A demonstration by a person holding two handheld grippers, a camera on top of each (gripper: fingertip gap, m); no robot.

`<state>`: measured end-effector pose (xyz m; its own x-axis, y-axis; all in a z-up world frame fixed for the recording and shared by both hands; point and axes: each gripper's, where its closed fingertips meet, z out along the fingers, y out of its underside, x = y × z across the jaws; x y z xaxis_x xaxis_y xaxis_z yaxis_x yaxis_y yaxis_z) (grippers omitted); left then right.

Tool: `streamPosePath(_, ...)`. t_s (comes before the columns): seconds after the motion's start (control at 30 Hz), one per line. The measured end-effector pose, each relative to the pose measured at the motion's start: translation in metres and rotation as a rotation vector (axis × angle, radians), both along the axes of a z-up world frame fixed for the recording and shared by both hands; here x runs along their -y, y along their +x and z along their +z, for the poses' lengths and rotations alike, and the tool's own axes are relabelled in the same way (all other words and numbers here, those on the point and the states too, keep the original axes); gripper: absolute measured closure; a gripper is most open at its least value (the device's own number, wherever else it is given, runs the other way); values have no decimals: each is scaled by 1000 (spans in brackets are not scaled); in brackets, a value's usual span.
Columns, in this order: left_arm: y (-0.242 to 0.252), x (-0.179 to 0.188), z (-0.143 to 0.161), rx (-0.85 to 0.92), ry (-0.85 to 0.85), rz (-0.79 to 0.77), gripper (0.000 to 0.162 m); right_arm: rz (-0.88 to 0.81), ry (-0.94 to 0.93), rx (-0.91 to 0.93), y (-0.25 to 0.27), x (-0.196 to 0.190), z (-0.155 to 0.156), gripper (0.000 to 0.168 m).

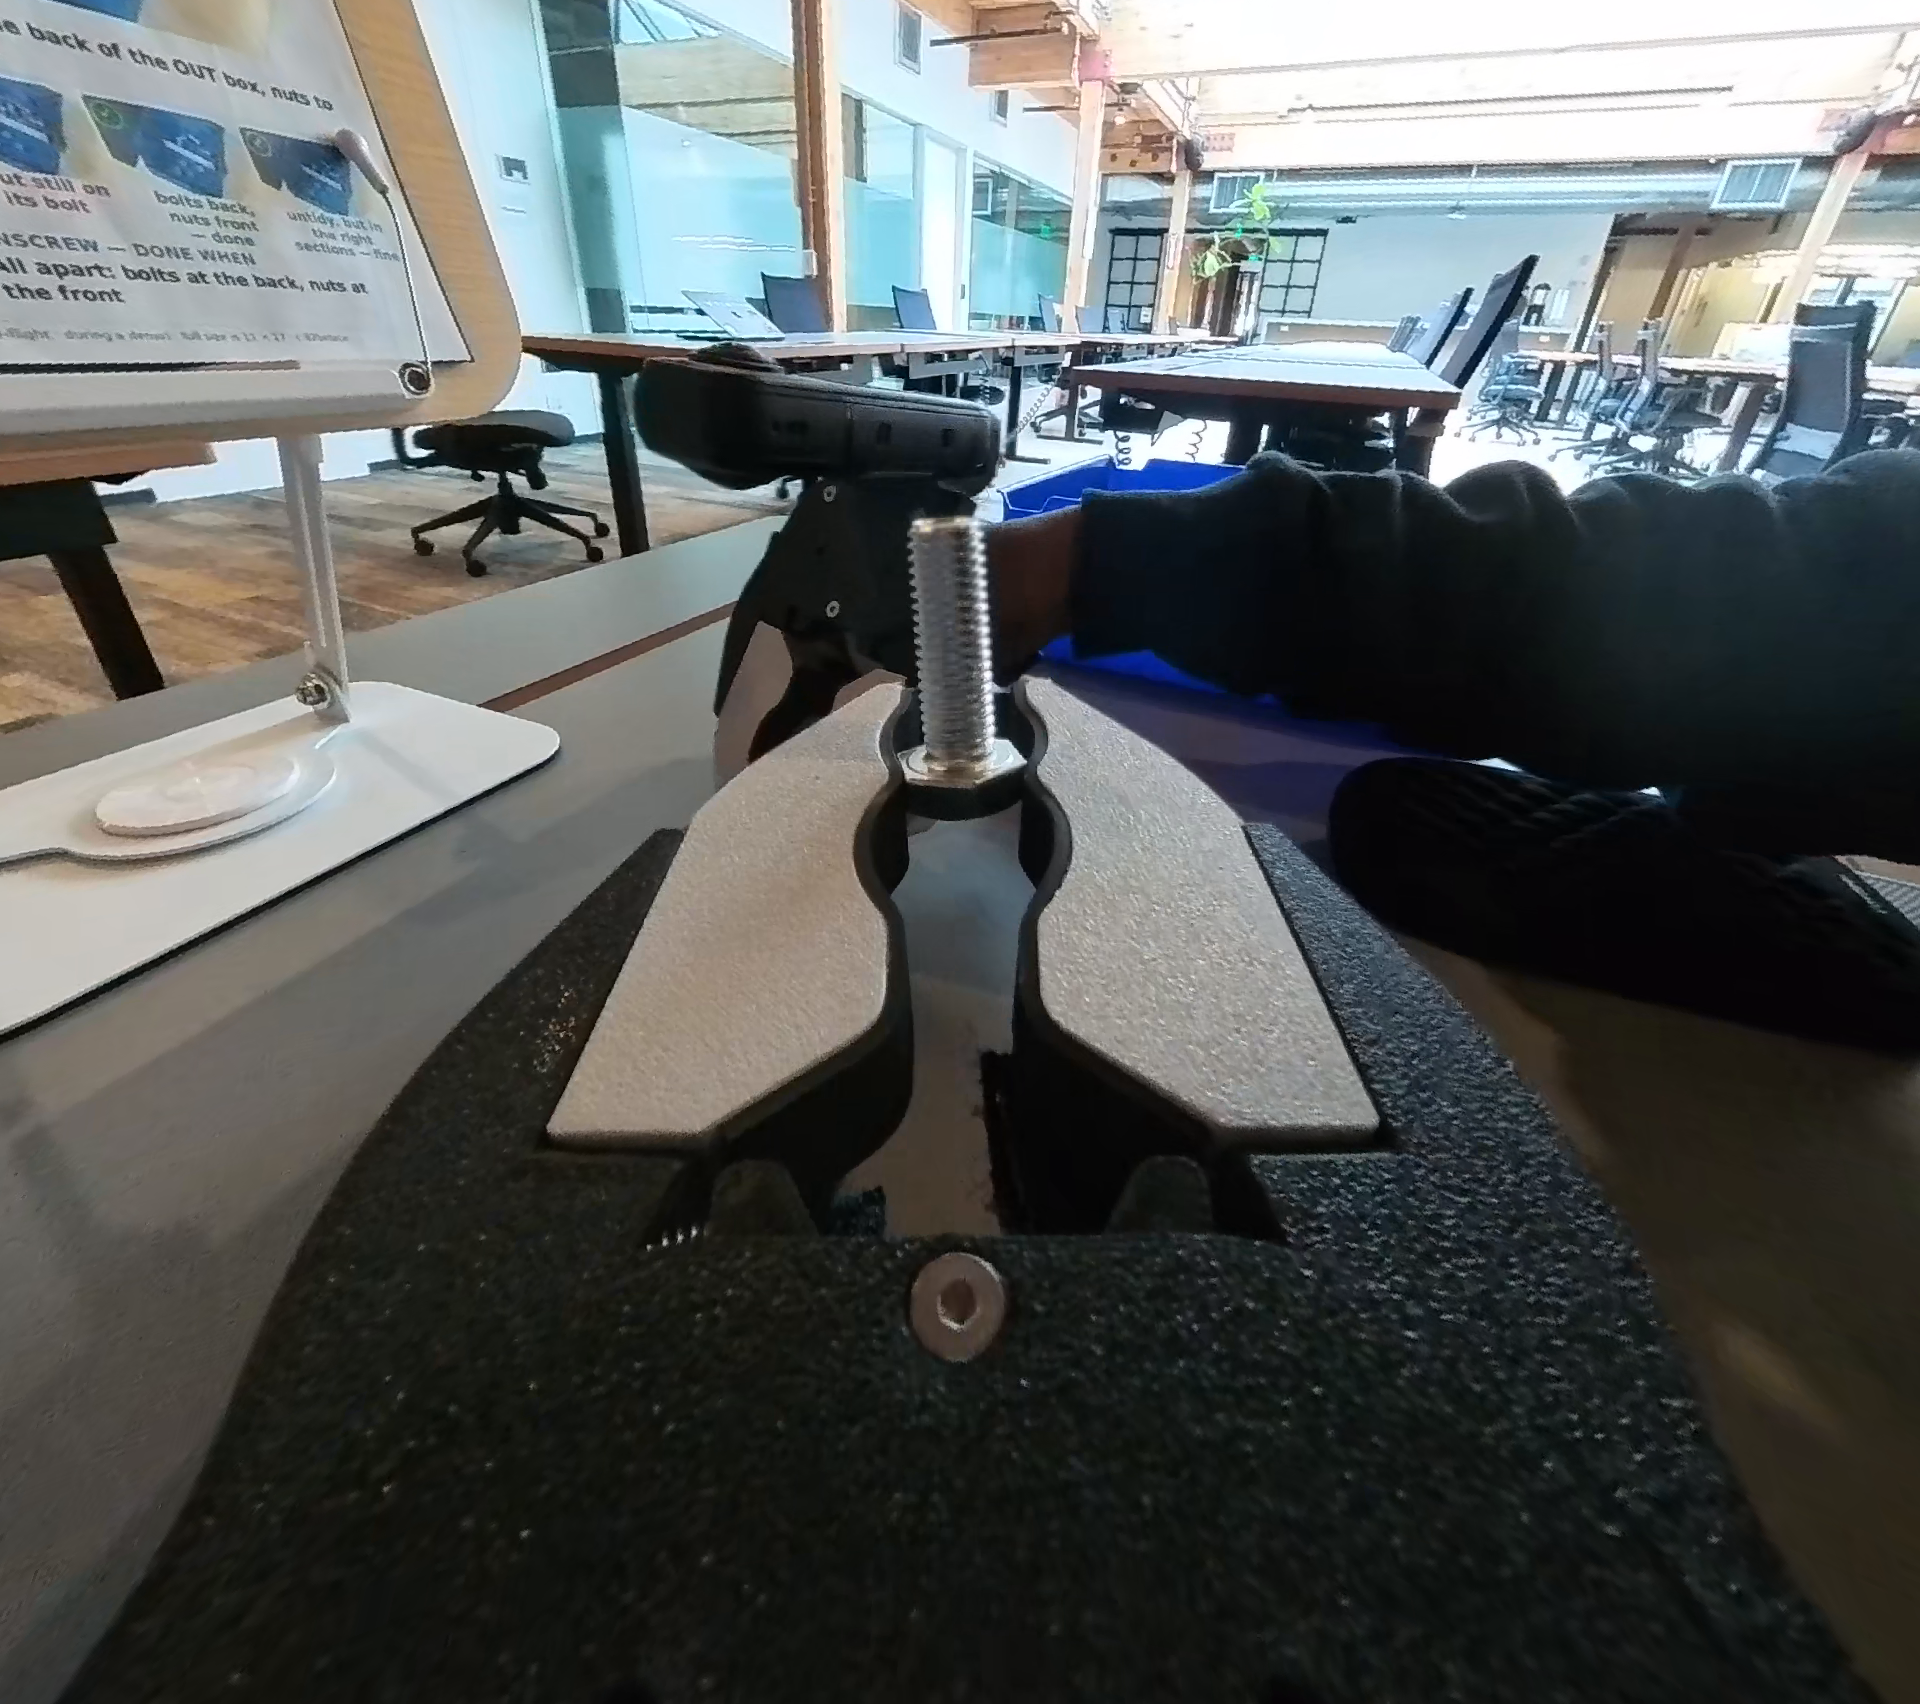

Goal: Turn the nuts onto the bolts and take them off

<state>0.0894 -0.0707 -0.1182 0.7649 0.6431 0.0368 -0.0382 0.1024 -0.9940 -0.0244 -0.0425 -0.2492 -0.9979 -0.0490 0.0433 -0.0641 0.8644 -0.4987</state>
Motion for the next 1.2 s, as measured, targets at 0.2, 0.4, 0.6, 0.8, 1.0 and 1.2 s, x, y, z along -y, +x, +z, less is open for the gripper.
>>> streamPosePath(0.2,1,-3,-1,-1,-14,-14,145,-7,-21,0,-4,7,3,139)
streamPosePath(0.4,1,-5,-3,1,-24,-25,145,-27,-1,21,-6,14,0,148)
streamPosePath(0.6,2,-8,-5,5,-36,-37,145,43,12,5,2,8,0,151)
streamPosePath(0.8,2,-8,-6,12,-37,-37,145,193,8,60,47,-3,1,151)
streamPosePath(1.0,2,-10,-7,17,-44,-47,145,274,60,29,89,-29,1,151)
streamPosePath(1.2,4,-15,-10,22,-65,-65,145,308,56,-16,128,-49,11,151)
